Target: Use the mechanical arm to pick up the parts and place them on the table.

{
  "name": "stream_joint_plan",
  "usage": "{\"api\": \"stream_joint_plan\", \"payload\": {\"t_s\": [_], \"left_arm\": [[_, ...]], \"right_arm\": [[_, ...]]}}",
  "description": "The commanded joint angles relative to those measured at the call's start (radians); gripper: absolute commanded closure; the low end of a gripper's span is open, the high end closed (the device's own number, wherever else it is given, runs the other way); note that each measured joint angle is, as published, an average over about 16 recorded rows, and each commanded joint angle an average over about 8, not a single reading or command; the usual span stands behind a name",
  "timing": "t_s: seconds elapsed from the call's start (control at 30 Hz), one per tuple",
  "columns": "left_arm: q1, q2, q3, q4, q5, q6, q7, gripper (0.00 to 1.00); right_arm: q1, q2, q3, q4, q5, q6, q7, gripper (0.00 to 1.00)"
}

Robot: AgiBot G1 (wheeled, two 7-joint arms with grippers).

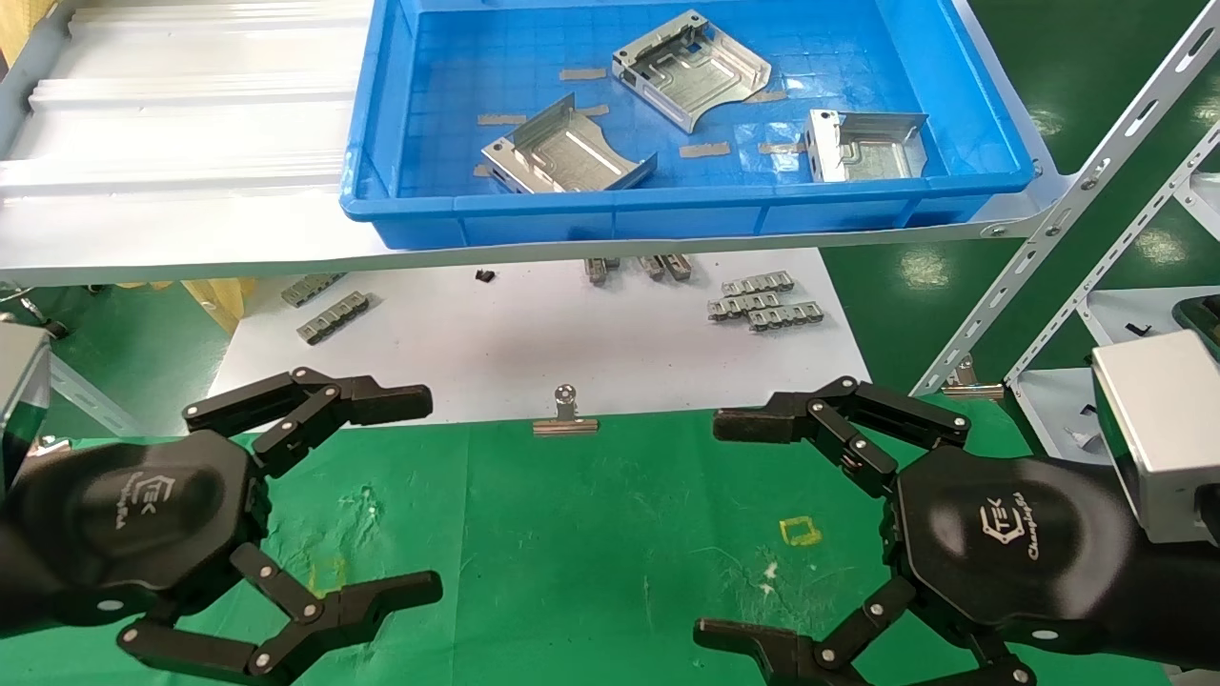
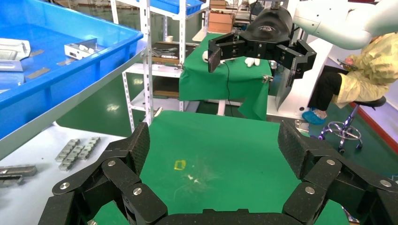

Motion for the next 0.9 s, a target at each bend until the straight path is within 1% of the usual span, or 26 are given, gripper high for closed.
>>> {"api": "stream_joint_plan", "payload": {"t_s": [0.03, 0.67, 0.9], "left_arm": [[0.0, 0.0, 0.0, 0.0, 0.0, 0.0, 0.0, 0.0], [0.0, 0.0, 0.0, 0.0, 0.0, 0.0, 0.0, 0.0], [0.0, 0.0, 0.0, 0.0, 0.0, 0.0, 0.0, 0.88]], "right_arm": [[0.0, 0.0, 0.0, 0.0, 0.0, 0.0, 0.0, 0.0], [0.0, 0.0, 0.0, 0.0, 0.0, 0.0, 0.0, 0.0], [0.0, 0.0, 0.0, 0.0, 0.0, 0.0, 0.0, 0.0]]}}
